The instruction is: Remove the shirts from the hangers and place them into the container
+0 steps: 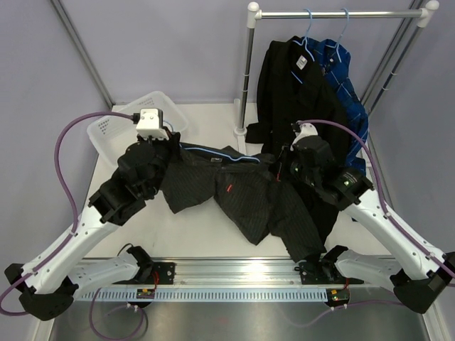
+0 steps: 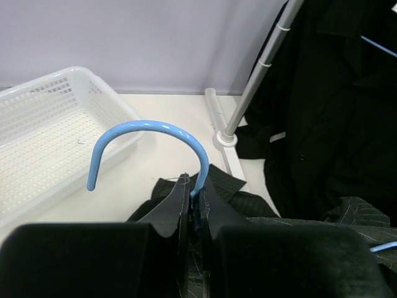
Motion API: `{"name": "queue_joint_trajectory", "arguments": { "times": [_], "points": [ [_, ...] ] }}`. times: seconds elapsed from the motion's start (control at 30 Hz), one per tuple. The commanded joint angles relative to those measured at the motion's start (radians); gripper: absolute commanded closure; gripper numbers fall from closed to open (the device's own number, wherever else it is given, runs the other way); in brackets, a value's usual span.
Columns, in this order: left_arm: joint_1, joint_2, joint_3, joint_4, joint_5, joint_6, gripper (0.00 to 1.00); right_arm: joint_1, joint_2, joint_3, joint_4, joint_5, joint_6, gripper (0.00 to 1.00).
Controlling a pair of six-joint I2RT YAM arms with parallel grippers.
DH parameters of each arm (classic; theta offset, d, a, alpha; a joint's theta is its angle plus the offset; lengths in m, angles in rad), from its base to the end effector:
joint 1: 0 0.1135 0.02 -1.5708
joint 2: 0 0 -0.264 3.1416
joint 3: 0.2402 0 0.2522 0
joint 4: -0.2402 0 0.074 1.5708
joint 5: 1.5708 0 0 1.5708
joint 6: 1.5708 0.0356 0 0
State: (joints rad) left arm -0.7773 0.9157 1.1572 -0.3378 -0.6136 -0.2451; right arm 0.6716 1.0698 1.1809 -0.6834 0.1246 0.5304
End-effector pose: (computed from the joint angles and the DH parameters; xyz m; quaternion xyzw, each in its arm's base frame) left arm 0.1465 -0.1153 0.4298 -0.0103 0.7343 -0.1185 0.6683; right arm 0.1765 0.1346 0.3726 -0.0321 0.8762 0.2251 0.4250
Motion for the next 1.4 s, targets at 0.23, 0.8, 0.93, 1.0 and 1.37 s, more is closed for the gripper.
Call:
{"name": "queue_joint_trajectory", "arguments": {
  "times": [0.23, 0.8, 0.93, 1.0, 1.37],
  "points": [
    [0.046, 0.012, 0.116, 0.146, 0.212, -0.212, 1.0, -0.053, 0.007, -0.213, 0.143, -0.086, -0.043, 1.0],
    [0.059, 0.069, 0.093, 0.141, 0.275, -0.126, 1.0, -0.052, -0.174, -0.025, -0.16, 0.131, -0.249, 0.19],
    [0.059, 0.097, 0.085, 0.138, 0.282, -0.105, 1.0, -0.052, -0.205, 0.127, -0.309, 0.162, -0.299, 0.17],
    [0.059, 0.11, 0.081, 0.132, 0.285, -0.097, 1.0, -0.052, -0.214, 0.209, -0.332, 0.153, -0.341, 0.16],
    [0.058, 0.192, 0.107, 0.122, 0.453, -0.059, 1.0, -0.049, -0.033, 0.354, -0.214, -0.393, -0.558, 0.15]
  ]
}}
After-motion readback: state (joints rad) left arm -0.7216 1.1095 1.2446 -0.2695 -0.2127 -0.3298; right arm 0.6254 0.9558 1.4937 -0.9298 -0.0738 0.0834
